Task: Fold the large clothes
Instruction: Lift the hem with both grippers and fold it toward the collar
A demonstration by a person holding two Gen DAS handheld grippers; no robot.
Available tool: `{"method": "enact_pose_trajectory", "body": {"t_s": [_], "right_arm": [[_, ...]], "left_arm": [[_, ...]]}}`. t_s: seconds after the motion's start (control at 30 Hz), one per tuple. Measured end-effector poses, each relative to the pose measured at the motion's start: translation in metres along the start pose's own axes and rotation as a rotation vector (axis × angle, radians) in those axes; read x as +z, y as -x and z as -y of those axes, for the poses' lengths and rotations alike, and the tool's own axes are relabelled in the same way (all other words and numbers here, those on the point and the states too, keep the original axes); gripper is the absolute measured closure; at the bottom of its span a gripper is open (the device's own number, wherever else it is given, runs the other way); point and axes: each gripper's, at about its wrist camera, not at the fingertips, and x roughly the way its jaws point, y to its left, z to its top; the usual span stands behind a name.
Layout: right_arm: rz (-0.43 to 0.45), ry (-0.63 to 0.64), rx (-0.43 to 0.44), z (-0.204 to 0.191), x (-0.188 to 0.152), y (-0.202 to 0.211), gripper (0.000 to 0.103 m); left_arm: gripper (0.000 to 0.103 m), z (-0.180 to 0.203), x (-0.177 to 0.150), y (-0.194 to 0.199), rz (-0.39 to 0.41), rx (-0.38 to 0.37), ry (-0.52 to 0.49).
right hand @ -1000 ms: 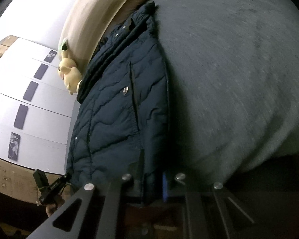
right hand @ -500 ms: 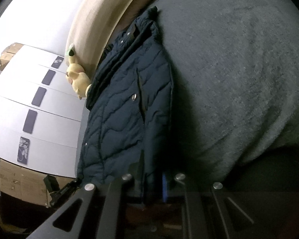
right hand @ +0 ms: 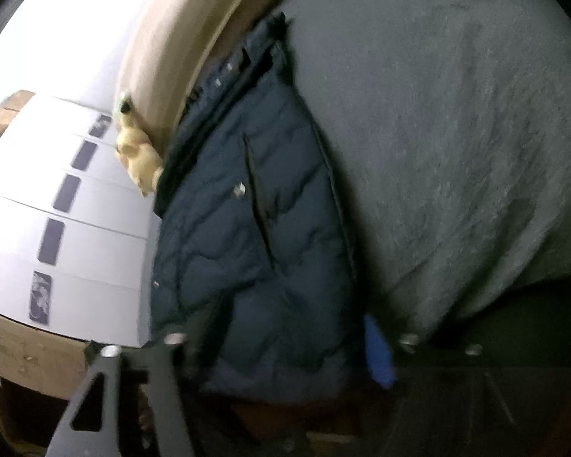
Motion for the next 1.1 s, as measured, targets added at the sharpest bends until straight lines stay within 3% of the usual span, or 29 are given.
{"method": "enact_pose_trajectory", "body": {"t_s": [0.03, 0.07, 0.1, 0.13, 0.23, 0.43, 0.6, 0.73, 0.87, 1.1], "right_arm": [[-0.023, -0.004, -0.010, 0.000, 0.000, -0.005, 0.076], [-0.036, -0.011, -0.023, 0.002, -0.002, -0.008, 0.080], [-0.039, -0.011, -0.024, 0.002, -0.002, -0.009, 0.085], [-0.039, -0.011, -0.020, 0.003, -0.003, -0.008, 0.086], [-0.029, 0.003, 0.011, -0.002, -0.002, -0.001, 0.091], [0.050, 0.003, 0.177, -0.017, 0.006, 0.035, 0.093], [0.117, -0.001, 0.313, -0.032, 0.021, 0.051, 0.093], [0.170, 0.030, 0.361, -0.054, 0.034, 0.058, 0.093], [0.220, 0.043, 0.395, -0.070, 0.050, 0.061, 0.093], [0.272, 0.061, 0.406, -0.089, 0.078, 0.059, 0.093]], "left_arm": [[0.062, -0.001, -0.002, -0.003, -0.018, -0.009, 0.008], [0.071, -0.002, -0.003, -0.003, -0.019, -0.020, 0.014], [0.087, -0.003, -0.003, -0.001, -0.015, -0.031, 0.017], [0.090, -0.004, -0.002, 0.003, -0.013, -0.046, 0.018], [0.092, -0.005, 0.001, 0.015, 0.010, -0.069, 0.022], [0.093, -0.002, 0.011, 0.048, 0.103, -0.133, 0.022], [0.093, 0.002, 0.034, 0.074, 0.207, -0.203, 0.048], [0.093, 0.011, 0.057, 0.087, 0.276, -0.227, 0.039], [0.093, 0.018, 0.076, 0.089, 0.316, -0.215, 0.046], [0.093, 0.037, 0.095, 0.090, 0.358, -0.104, 0.059]]}}
